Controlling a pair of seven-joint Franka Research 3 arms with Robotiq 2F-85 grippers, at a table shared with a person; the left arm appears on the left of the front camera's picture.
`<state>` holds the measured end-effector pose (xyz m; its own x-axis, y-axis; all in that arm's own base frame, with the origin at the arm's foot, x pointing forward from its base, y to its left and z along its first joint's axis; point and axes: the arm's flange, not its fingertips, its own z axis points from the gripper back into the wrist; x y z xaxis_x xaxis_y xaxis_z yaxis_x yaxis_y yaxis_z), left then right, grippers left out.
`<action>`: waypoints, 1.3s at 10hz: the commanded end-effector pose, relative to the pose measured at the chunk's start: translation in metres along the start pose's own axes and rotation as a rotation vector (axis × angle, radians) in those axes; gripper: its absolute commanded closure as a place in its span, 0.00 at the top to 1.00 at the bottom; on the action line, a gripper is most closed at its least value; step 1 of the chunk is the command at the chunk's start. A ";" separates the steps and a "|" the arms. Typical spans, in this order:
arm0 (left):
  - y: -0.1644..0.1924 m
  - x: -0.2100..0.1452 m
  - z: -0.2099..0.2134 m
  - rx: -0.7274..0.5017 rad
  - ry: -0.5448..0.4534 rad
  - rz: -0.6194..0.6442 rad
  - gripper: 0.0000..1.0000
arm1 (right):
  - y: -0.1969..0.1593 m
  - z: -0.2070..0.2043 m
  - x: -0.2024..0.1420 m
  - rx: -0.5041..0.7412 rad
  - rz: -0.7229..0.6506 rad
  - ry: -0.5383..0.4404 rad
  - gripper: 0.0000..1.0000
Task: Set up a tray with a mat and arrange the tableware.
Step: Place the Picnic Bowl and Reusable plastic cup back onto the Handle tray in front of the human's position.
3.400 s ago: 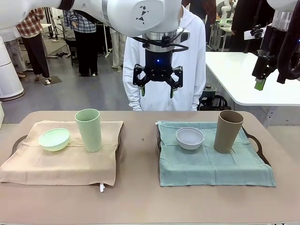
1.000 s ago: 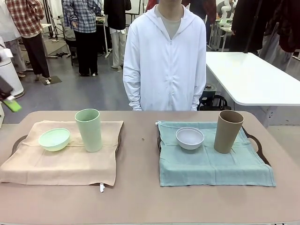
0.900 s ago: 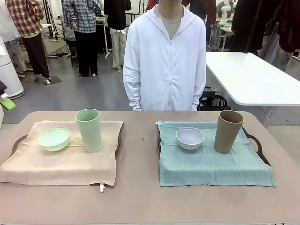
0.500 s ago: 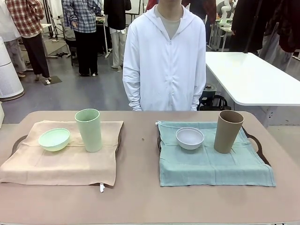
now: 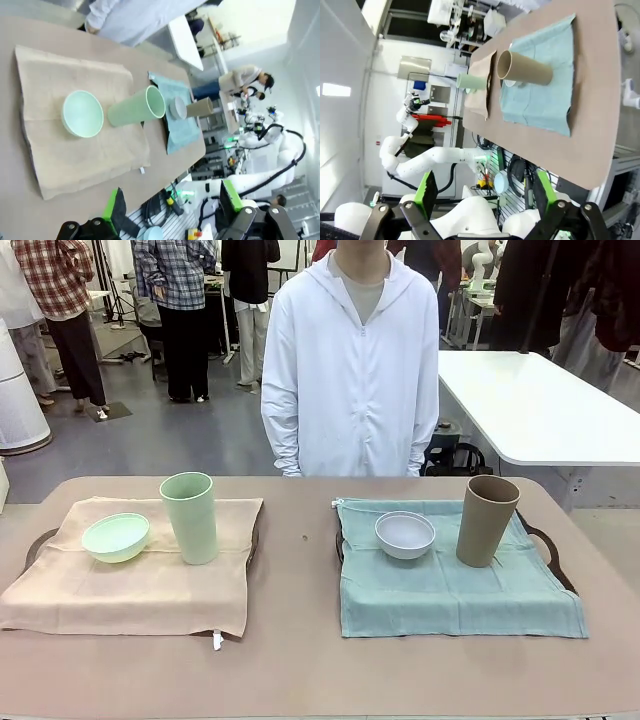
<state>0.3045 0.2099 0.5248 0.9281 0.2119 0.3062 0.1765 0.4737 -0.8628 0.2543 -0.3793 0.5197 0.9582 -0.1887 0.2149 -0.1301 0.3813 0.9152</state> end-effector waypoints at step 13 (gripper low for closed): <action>0.001 -0.010 0.021 0.015 -0.069 0.020 1.00 | -0.005 0.001 -0.007 0.003 -0.011 -0.006 1.00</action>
<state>0.2895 0.2251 0.5296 0.9089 0.2774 0.3113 0.1430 0.4938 -0.8578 0.2478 -0.3810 0.5144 0.9606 -0.1865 0.2060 -0.1210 0.3866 0.9143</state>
